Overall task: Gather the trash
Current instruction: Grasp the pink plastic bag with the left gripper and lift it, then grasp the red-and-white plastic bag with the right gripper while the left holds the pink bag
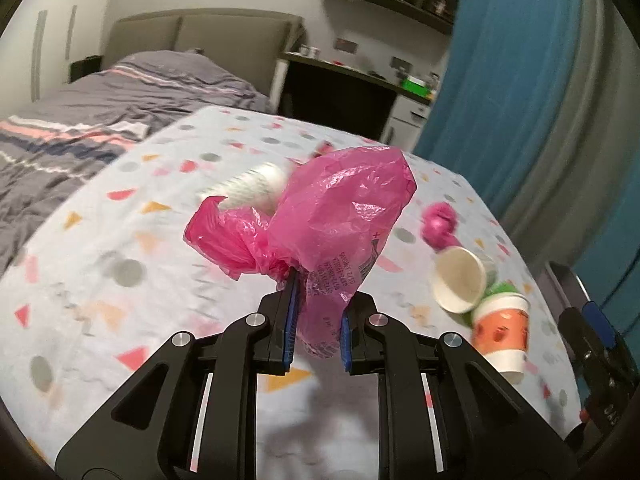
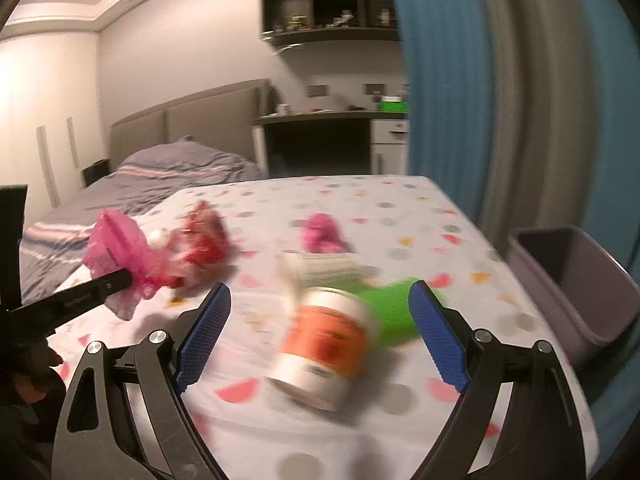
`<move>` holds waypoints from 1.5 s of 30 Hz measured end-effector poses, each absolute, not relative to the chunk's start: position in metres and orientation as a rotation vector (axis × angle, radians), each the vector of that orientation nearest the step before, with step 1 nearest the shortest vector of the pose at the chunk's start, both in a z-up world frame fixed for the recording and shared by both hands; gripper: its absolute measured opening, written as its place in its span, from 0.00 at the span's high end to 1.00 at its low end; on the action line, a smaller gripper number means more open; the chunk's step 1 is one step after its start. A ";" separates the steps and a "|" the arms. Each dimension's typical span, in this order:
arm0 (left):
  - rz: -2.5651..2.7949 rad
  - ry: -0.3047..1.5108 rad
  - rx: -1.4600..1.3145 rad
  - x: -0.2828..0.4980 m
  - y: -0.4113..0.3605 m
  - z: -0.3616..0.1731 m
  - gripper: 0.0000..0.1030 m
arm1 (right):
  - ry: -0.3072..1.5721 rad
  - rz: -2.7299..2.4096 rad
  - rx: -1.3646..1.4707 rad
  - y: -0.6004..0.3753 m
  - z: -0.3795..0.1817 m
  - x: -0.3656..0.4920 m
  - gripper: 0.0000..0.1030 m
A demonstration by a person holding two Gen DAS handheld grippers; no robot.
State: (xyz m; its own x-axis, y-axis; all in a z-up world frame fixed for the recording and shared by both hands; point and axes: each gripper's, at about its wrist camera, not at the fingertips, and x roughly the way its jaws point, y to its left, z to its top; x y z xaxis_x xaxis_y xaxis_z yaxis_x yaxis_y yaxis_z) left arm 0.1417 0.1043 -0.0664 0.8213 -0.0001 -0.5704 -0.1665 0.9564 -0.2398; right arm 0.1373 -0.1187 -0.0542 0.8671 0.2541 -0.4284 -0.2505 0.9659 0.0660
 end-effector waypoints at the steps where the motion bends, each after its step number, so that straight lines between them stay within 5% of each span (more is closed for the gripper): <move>1: 0.111 0.593 -0.290 0.138 0.113 -0.065 0.84 | 0.452 0.277 -0.001 -0.109 -0.054 0.139 0.15; 15: 0.229 0.550 -0.342 0.119 0.186 -0.060 0.84 | 0.569 0.419 -0.135 0.032 -0.078 0.192 0.18; 18: 0.230 0.555 -0.348 0.122 0.194 -0.063 0.84 | 0.615 0.415 -0.157 0.051 -0.087 0.206 0.25; 20: 0.231 0.553 -0.352 0.124 0.198 -0.063 0.84 | 0.647 0.415 -0.160 0.055 -0.093 0.214 0.41; 33: 0.227 0.565 -0.361 0.129 0.205 -0.072 0.84 | 0.725 0.412 -0.169 0.078 -0.108 0.235 0.79; 35: 0.223 0.566 -0.361 0.129 0.204 -0.072 0.84 | 0.737 0.409 -0.167 0.075 -0.109 0.236 0.93; 45: 0.204 0.575 -0.357 0.128 0.197 -0.073 0.84 | 0.705 0.413 -0.104 0.037 -0.097 0.215 0.99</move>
